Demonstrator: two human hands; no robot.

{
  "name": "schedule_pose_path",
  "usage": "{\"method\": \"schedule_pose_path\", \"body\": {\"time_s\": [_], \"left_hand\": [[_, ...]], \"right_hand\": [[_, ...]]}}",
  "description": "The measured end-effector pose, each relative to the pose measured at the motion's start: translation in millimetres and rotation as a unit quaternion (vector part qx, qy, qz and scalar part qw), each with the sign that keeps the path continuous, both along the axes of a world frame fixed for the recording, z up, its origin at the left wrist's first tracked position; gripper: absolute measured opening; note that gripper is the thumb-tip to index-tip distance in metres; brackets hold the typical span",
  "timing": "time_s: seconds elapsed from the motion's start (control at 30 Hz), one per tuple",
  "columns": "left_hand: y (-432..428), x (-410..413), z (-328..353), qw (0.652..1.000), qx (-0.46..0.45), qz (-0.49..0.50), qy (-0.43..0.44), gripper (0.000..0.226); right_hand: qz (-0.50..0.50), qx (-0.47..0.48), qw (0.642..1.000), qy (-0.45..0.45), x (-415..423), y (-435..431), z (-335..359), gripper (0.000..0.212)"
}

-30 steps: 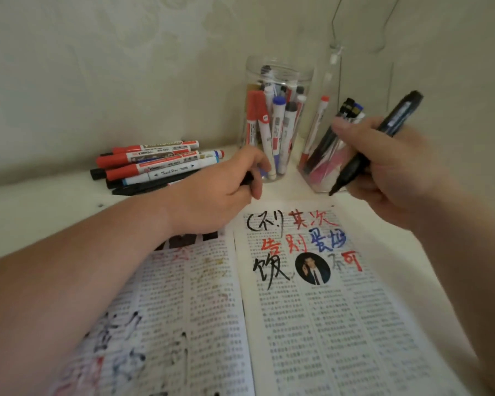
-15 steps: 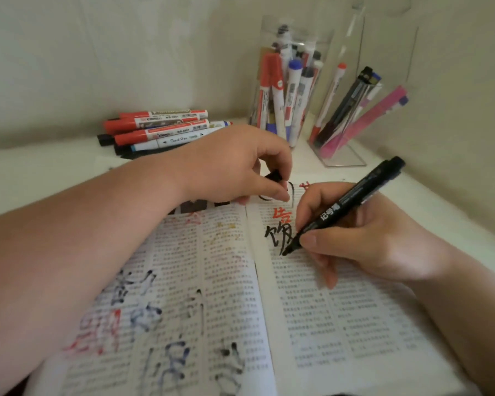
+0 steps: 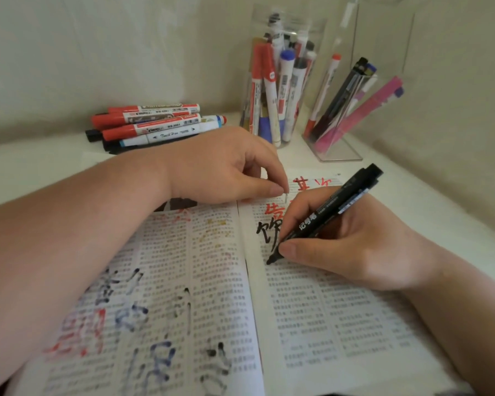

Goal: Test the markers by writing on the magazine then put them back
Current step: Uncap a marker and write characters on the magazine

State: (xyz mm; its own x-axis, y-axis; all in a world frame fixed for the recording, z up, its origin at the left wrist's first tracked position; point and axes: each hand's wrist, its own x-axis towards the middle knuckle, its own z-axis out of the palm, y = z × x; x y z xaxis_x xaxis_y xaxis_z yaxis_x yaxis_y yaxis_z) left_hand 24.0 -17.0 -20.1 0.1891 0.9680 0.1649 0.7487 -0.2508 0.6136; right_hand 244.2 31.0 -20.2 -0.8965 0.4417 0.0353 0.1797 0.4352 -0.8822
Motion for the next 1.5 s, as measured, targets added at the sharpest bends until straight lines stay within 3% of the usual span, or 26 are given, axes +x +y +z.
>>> {"method": "schedule_pose_path", "body": {"time_s": [0.23, 0.6, 0.97, 1.2, 1.5], "left_hand": [[1.2, -0.7, -2.4, 1.000, 0.013, 0.015, 0.003, 0.017], [2.8, -2.3, -5.5, 0.999, 0.030, 0.029, 0.001, 0.010], [4.9, -2.5, -7.0, 0.999, 0.040, 0.033, 0.000, 0.011], [4.3, -1.6, -6.8, 0.999, 0.041, 0.029, -0.016, 0.012], [2.3, 1.1, -4.4, 0.998, 0.032, 0.032, -0.047, 0.009]], "right_hand": [[0.023, -0.021, 0.999, -0.019, 0.8, 4.5, -3.5, 0.006], [-0.013, -0.004, 0.999, 0.034, 1.0, 5.8, -4.8, 0.007], [0.024, -0.015, 0.999, -0.018, 1.3, 1.3, -3.5, 0.008], [-0.017, 0.032, 0.999, -0.008, 0.5, 4.9, -2.4, 0.005], [0.064, -0.031, 0.997, -0.031, 4.7, 3.2, -2.0, 0.004]]}}
